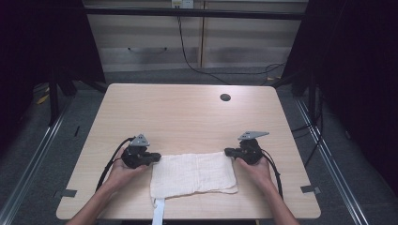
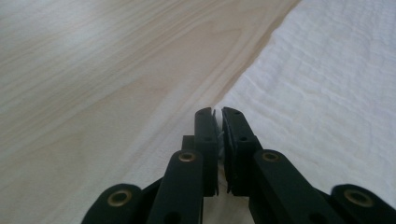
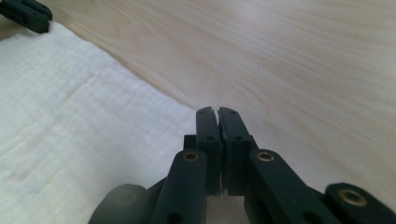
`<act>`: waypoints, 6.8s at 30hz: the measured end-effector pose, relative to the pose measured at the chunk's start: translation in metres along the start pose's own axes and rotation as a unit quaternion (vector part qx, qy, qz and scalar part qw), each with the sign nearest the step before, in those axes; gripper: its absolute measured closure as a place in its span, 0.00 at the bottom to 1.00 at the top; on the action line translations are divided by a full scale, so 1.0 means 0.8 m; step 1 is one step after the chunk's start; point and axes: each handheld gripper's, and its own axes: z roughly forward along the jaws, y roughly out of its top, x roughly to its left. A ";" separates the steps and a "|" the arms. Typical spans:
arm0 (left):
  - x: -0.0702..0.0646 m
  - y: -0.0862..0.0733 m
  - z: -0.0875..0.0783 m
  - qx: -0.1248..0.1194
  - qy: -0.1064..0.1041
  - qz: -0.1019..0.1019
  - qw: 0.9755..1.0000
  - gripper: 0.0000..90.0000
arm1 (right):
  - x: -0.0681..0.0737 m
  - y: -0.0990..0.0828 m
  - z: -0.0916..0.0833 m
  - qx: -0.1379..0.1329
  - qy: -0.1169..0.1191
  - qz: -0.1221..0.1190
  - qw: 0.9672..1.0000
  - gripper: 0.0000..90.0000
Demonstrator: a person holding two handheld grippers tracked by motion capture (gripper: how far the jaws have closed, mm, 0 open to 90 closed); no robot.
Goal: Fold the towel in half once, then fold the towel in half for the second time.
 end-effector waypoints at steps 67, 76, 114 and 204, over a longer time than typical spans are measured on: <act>-0.008 0.000 0.001 -0.003 0.060 -0.005 0.998 0.95 | 0.142 -0.062 -0.035 0.064 0.153 -0.118 0.979 0.97; 0.002 0.001 0.000 -0.014 0.047 -0.031 0.998 0.95 | 0.130 -0.057 -0.022 0.069 0.147 -0.100 0.982 0.98; -0.101 0.008 -0.051 -0.062 -0.021 0.078 0.995 0.94 | 0.075 -0.020 0.002 0.045 0.005 -0.062 0.997 0.98; -0.046 -0.038 -0.083 -0.069 0.042 -0.044 0.996 0.31 | 0.046 -0.043 -0.097 -0.095 -0.035 0.024 0.995 0.44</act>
